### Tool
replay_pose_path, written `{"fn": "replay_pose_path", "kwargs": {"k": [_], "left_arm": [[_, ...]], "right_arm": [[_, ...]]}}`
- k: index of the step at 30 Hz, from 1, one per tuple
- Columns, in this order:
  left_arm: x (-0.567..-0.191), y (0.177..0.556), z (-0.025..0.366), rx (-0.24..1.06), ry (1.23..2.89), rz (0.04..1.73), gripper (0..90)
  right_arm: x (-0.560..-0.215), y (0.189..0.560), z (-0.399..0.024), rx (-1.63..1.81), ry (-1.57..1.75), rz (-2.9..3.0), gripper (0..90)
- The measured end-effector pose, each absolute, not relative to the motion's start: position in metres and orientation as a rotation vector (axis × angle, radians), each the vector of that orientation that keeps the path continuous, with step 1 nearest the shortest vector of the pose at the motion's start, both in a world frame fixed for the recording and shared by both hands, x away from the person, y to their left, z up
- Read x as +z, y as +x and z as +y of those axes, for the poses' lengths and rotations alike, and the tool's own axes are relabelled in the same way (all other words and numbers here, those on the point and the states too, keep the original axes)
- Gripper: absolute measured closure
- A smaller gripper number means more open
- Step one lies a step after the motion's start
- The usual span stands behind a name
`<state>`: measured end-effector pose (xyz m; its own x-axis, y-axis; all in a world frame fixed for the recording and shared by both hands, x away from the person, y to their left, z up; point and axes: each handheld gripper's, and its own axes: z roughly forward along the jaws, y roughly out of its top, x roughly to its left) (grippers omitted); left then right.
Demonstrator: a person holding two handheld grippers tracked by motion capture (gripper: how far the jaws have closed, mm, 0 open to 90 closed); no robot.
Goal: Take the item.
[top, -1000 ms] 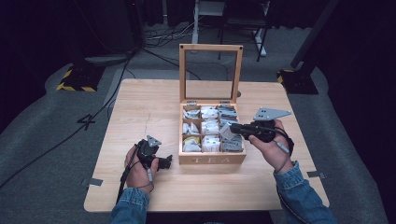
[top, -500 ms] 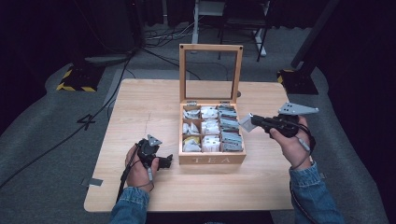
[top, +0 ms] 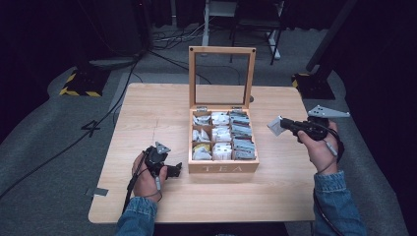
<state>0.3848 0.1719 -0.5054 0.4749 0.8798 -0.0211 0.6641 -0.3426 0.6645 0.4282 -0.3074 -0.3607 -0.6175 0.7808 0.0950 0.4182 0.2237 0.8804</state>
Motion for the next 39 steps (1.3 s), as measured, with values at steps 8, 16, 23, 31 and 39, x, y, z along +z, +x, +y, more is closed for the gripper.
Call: {"fn": "replay_pose_path", "kwargs": {"k": [8,16,23,31,39], "left_arm": [[-0.505,0.385,0.172,0.456,2.115,1.272,0.0],[-0.505,0.385,0.172,0.456,2.115,1.272,0.0],[-0.505,0.385,0.172,0.456,2.115,1.272,0.0],[-0.505,0.385,0.172,0.455,2.115,1.272,0.0],[-0.505,0.385,0.172,0.455,2.115,1.272,0.0]], "right_arm": [[-0.371,0.435,-0.315,1.294,1.164,2.129,86.6],[-0.397,0.450,-0.326,1.226,1.262,2.143,86.6],[-0.418,0.460,-0.337,1.188,1.344,2.149,86.4],[-0.435,0.467,-0.347,1.164,1.422,2.155,86.4],[-0.446,0.470,-0.351,1.172,1.495,2.169,86.3]]}}
